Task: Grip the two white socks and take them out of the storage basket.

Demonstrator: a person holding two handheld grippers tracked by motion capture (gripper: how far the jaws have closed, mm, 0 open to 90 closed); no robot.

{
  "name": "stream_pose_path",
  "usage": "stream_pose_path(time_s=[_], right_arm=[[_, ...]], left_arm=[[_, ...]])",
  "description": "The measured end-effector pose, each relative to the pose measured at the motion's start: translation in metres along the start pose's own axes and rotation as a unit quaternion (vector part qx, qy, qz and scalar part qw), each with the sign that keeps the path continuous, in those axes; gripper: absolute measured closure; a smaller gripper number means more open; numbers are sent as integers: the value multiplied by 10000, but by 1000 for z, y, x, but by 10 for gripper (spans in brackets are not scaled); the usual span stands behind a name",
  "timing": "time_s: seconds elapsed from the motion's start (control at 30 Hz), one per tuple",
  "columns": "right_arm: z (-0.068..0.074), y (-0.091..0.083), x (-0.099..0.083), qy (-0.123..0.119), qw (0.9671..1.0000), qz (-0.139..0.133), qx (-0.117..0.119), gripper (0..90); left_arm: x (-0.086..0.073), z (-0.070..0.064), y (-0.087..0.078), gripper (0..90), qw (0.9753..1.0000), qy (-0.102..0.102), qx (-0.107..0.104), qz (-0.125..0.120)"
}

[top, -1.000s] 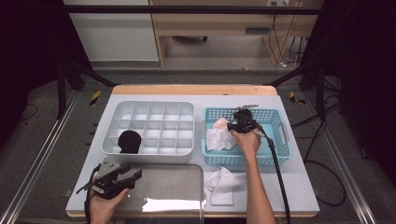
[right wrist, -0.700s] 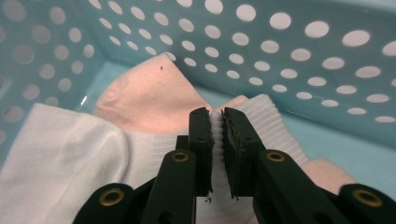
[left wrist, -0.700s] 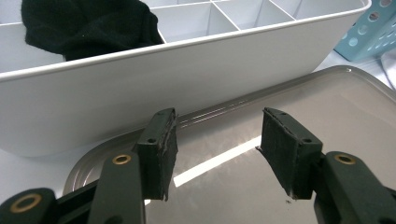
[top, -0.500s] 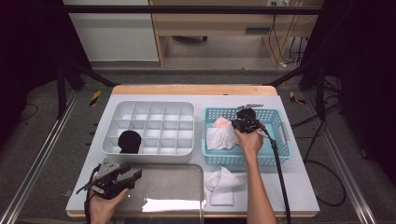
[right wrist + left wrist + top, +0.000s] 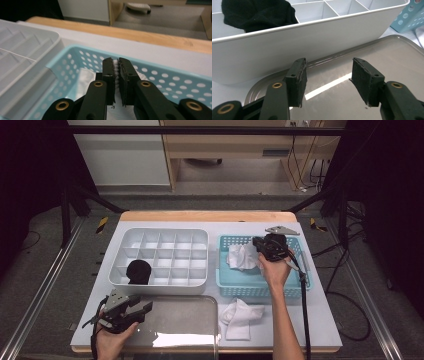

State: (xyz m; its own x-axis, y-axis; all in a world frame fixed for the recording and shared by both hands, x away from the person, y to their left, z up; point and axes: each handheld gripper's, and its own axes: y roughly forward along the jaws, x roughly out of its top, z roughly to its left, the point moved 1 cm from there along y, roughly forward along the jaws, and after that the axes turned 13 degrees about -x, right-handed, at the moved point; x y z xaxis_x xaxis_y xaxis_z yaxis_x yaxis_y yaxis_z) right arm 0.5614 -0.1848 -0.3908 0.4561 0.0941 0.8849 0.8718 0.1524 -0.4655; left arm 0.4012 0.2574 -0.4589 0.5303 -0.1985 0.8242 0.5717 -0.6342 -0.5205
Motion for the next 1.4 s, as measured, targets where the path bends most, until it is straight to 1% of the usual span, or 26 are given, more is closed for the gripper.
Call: stream_pose_path(time_s=[0.07, 0.13, 0.3, 0.4, 0.67, 0.93, 1.07, 1.3, 1.4], right_arm=[[0, -8, 4, 55, 9998, -155, 104, 846], [1, -15, 7, 63, 9995, -253, 193, 846], [0, -32, 15, 55, 9984, -484, 279, 848], [-1, -44, 20, 45, 9974, -639, 343, 848], [2, -78, 34, -37, 9930, -1057, 531, 849], [4, -105, 42, -109, 9892, -1298, 673, 849], [4, -114, 46, -139, 9877, -1374, 727, 850], [10, -138, 50, -222, 9832, -1580, 882, 849], [12, -149, 50, -246, 9807, -1689, 949, 850]], left_arm=[[0, 0, 0, 442, 10000, -1, -4, -1], [0, 0, 0, 442, 10000, -5, -7, -1], [0, -1, 1, 442, 10000, -3, -7, 7], [0, -1, 1, 442, 10000, 0, -12, 7], [0, -2, 2, 443, 10000, 8, -22, 29], [0, -2, 2, 445, 10000, -7, -41, 24], [0, -3, 3, 446, 10000, -28, -47, 16], [0, -3, 3, 448, 10000, -34, -52, -5], [0, -3, 3, 449, 10000, -32, -54, -7]])
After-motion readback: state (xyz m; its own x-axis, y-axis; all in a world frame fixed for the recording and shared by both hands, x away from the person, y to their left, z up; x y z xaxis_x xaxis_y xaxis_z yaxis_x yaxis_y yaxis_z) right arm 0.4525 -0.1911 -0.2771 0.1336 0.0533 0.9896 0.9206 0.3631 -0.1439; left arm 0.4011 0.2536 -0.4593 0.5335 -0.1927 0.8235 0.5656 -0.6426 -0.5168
